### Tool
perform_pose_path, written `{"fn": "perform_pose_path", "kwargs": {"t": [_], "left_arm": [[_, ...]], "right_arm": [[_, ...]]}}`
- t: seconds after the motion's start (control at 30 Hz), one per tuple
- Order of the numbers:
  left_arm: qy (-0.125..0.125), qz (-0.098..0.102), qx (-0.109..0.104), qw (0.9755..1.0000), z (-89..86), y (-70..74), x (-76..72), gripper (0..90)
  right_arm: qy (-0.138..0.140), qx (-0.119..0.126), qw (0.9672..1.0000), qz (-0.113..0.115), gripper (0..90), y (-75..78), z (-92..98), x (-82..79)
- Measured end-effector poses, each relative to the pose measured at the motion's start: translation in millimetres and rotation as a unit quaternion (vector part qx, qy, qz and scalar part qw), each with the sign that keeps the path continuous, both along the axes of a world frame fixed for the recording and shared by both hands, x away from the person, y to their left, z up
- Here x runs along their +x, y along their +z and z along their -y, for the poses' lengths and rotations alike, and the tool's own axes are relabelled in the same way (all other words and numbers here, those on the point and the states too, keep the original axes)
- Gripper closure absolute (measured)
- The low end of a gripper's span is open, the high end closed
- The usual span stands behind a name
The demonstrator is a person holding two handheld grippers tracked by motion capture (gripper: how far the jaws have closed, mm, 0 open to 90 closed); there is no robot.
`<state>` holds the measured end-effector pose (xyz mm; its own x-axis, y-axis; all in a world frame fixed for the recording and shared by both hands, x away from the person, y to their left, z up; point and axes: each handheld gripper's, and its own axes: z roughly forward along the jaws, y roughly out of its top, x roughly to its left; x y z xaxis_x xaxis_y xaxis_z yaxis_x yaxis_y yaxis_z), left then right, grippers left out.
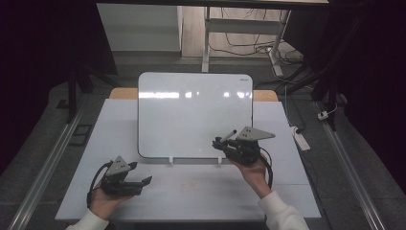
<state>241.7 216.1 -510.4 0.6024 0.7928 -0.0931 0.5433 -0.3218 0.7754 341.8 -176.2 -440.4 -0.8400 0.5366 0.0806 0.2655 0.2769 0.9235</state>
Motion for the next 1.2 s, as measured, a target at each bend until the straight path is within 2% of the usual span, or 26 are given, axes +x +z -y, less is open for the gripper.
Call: {"fn": "perform_pose_path", "kwargs": {"t": [0.23,0.3,0.47,0.63,0.7,0.77,0.87,0.9,0.93,0.97,1.0,1.13,1.2], "left_arm": [[0.006,0.009,-0.007,0.9999,-1.0,1.3,-0.4,22.2],[0.006,0.013,-0.009,0.9999,-1.1,1.9,-1.0,22.3],[0.005,0.018,-0.014,0.9997,-2.6,2.8,-2.3,22.8],[0.007,0.026,-0.022,0.9994,-2.8,4.5,-3.0,23.7],[0.004,0.032,-0.036,0.9988,-0.8,7.2,-3.4,24.9],[-0.007,0.036,-0.063,0.9973,2.4,11.5,-2.9,26.8],[-0.021,0.027,-0.112,0.9931,9.8,16.9,1.8,28.8],[-0.023,0.027,-0.121,0.9921,13.2,18.7,3.4,29.2],[-0.023,0.027,-0.121,0.9921,13.2,18.7,3.4,29.8],[-0.03,0.033,-0.134,0.9899,20.3,22.7,5.3,30.5],[-0.034,0.036,-0.137,0.9894,24.3,25.1,6.1,31.2],[-0.054,0.058,-0.119,0.9897,41.5,36.2,6.1,31.8],[-0.061,0.073,-0.094,0.991,52.0,42.1,4.6,31.7]], "right_arm": [[0.025,-0.007,0.9993,-0.026,77.5,-19.1,1.4,-18.6],[0.032,-0.019,0.9988,-0.032,77.6,-23.3,-1.5,-22.1],[0.054,-0.024,0.9968,-0.054,77.6,-34.2,-12.4,-27.6],[0.071,-0.033,0.9948,-0.065,77.5,-41.5,-24.1,-29.9],[0.076,-0.034,0.9943,-0.067,77.6,-42.2,-26.8,-31.0],[0.08,-0.035,0.994,-0.067,77.5,-42.8,-28.6,-32.1],[0.082,-0.033,0.9934,-0.074,77.5,-44.8,-30.9,-33.1],[0.082,-0.031,0.9931,-0.078,77.5,-45.8,-31.6,-33.4],[0.082,-0.031,0.9931,-0.078,77.5,-45.8,-31.6,-33.4],[0.084,-0.028,0.9924,-0.086,77.5,-47.9,-32.8,-33.9],[0.084,-0.03,0.9923,-0.086,77.5,-49.3,-33.8,-34.2],[0.086,-0.036,0.9916,-0.089,77.5,-53.7,-37.4,-35.2],[0.087,-0.038,0.9914,-0.091,77.5,-54.9,-38.9,-36.0]]}}
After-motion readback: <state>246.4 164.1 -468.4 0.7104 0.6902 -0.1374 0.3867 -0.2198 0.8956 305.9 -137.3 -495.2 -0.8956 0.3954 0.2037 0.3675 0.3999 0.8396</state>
